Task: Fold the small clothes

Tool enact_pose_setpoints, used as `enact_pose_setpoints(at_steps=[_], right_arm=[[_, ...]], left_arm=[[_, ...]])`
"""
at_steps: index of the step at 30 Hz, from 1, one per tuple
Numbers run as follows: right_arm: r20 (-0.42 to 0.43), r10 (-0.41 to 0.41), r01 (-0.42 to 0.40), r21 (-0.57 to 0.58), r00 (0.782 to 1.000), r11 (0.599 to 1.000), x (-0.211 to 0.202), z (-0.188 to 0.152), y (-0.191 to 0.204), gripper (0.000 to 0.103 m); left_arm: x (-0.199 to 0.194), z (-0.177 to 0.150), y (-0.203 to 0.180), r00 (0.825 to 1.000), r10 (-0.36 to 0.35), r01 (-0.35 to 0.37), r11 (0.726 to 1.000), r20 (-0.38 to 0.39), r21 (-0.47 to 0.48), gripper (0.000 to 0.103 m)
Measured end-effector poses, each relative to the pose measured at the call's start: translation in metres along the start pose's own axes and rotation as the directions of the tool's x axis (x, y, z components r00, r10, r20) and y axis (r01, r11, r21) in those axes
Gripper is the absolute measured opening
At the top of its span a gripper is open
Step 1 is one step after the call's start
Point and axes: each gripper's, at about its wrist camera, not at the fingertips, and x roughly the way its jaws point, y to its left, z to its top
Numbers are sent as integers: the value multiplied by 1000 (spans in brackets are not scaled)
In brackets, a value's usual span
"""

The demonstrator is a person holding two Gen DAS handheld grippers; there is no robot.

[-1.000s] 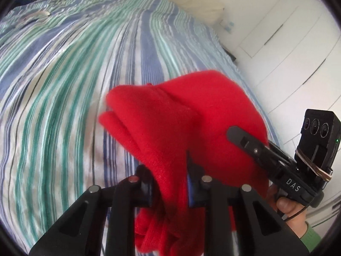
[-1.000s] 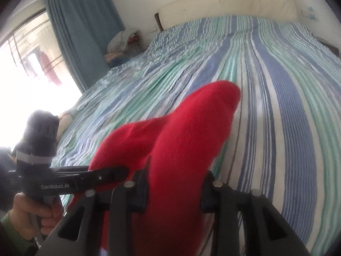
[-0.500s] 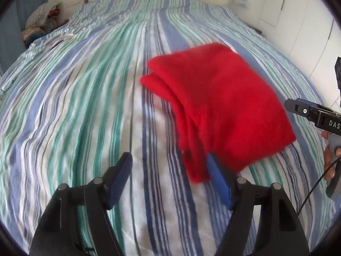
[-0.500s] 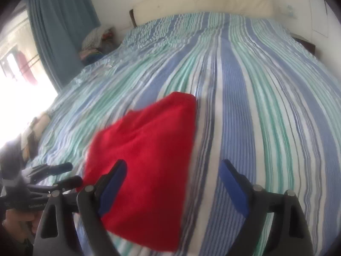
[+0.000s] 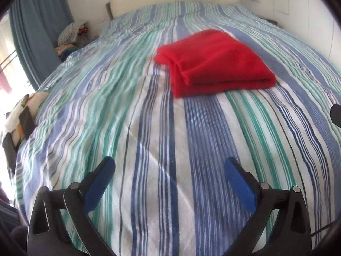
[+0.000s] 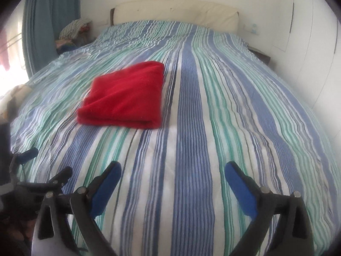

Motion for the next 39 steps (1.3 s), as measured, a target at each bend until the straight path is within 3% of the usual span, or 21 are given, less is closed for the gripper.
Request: enact_pose_setpoints(at_steps=[5,10,18,21,27,39], right_arm=[[1,-7,7,-12,1000,1000,-28,-9,6,102],[36,-20,22,-47,999,999,-55,-6,11,102],[74,-26,31,-64,997,998,-87,-2,15,102],[80,-19,24,-64,997,998,-92,0,16,102],[74,-2,5,-51,997,999,-93,6,17,102],[69,-15,17,-40,998,999,-89,8,15,102]], left_arm=[[-32,5,17,999,-52,53,996,5,-70,102],[-56,8,17,999,-32,33,999,27,-43,102],[-77,11,23,993,-98,102,993,64,-65,103],[-85,13,27,987,-107,115,991,116,-68,103],[-91,24,28,991,-76,84,994,108,-66,103],[-88,26,32,984,-145,156,981,105,-111,103]])
